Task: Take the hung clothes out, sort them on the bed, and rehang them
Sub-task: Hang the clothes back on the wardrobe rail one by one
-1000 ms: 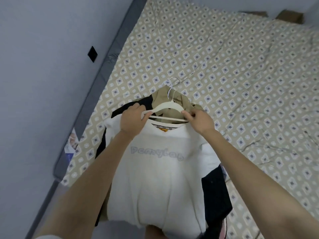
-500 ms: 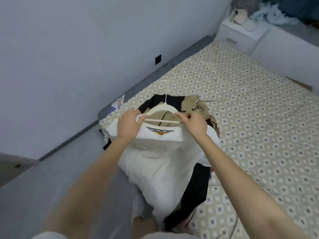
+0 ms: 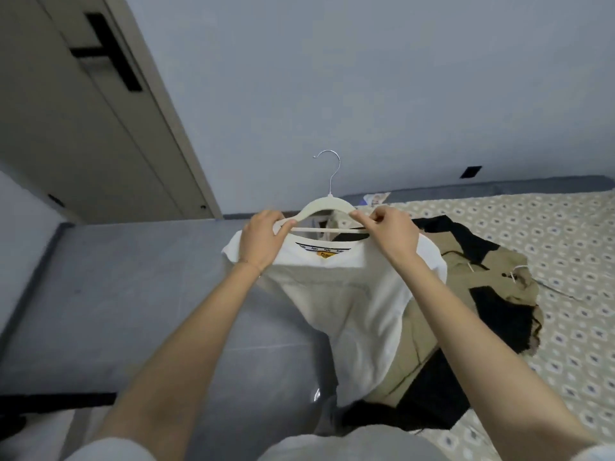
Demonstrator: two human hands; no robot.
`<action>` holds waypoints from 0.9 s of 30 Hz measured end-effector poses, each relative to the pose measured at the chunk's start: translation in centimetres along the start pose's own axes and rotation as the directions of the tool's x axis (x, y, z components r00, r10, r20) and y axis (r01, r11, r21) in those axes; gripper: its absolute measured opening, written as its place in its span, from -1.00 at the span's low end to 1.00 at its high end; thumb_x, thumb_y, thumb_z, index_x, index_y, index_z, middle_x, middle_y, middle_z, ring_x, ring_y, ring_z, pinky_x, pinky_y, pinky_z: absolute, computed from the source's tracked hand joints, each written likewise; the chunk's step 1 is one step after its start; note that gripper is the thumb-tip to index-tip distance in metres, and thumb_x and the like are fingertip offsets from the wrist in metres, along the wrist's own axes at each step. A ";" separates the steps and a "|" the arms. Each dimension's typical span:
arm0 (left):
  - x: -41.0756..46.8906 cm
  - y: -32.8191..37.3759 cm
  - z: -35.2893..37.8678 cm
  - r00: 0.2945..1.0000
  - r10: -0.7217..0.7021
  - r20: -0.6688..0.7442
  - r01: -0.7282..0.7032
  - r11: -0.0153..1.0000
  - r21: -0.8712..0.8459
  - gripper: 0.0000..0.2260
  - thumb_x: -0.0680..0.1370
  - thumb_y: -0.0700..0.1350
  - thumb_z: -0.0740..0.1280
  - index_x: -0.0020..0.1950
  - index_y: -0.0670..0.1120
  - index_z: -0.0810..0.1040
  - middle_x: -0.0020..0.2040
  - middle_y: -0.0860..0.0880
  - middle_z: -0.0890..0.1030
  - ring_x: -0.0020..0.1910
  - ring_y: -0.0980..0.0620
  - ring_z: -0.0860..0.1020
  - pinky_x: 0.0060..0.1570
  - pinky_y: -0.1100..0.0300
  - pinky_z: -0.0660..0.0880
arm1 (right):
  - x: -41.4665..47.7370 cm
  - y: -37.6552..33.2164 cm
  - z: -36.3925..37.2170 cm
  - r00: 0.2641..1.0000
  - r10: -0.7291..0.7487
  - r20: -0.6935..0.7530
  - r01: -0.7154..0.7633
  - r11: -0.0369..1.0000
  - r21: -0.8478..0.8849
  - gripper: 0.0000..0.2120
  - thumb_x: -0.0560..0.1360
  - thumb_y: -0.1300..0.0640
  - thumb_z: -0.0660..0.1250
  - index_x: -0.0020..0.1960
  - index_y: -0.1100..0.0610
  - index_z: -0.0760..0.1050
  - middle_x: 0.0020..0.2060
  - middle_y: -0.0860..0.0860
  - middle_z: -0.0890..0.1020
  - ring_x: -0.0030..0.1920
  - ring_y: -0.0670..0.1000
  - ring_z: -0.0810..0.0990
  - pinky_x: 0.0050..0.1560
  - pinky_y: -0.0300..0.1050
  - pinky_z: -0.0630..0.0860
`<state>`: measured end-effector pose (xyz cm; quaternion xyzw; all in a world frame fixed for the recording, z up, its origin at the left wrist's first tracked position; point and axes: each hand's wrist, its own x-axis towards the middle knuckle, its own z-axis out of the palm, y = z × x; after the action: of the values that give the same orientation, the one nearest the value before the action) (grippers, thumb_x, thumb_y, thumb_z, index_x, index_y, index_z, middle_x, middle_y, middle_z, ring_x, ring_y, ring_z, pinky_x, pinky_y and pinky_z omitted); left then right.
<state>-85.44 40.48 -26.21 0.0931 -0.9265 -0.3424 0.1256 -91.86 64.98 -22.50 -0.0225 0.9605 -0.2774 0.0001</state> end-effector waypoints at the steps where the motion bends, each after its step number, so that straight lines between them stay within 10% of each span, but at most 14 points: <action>1: -1.6 -1.2 -1.7 0.999 -0.029 -0.028 0.028 1.000 -0.004 -0.75 0.60 0.07 0.34 -0.12 -0.10 0.56 -0.11 -0.04 0.57 -0.08 -0.10 0.51 -0.12 0.04 0.39 | -1.0 -1.8 0.7 0.999 -0.039 0.015 0.039 0.999 -0.014 -0.41 0.44 -0.39 0.29 -0.40 0.12 0.34 -0.48 0.00 0.45 -0.33 0.09 0.47 -0.40 -0.10 0.23; 16: -27.1 -15.0 -22.6 0.871 -0.301 -0.389 0.341 0.939 0.037 -0.74 0.58 0.09 0.36 -0.14 -0.09 0.58 -0.18 0.09 0.45 -0.17 -0.07 0.52 -0.26 0.08 0.33 | -21.3 -23.1 9.4 0.841 -0.481 0.246 0.492 0.870 0.020 -0.42 0.44 -0.39 0.28 -0.33 0.15 0.46 -0.48 -0.03 0.50 -0.32 0.11 0.52 -0.36 -0.11 0.32; 27: -42.1 -22.1 -32.5 0.714 -0.363 -0.599 0.554 0.815 0.167 -0.72 0.58 0.11 0.33 -0.12 -0.08 0.62 -0.16 0.01 0.58 -0.17 -0.09 0.56 -0.07 0.08 0.29 | -32.5 -34.8 16.1 0.458 -0.742 0.490 0.762 0.611 0.214 -0.49 0.50 -0.33 0.23 -0.31 0.10 0.45 -0.41 -0.01 0.55 -0.32 0.06 0.53 -0.41 -0.15 0.28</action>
<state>-33.88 14.97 -24.02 0.4359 -0.8425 -0.1596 0.2733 -57.72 28.36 -18.00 -0.5195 0.8148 -0.2133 0.1439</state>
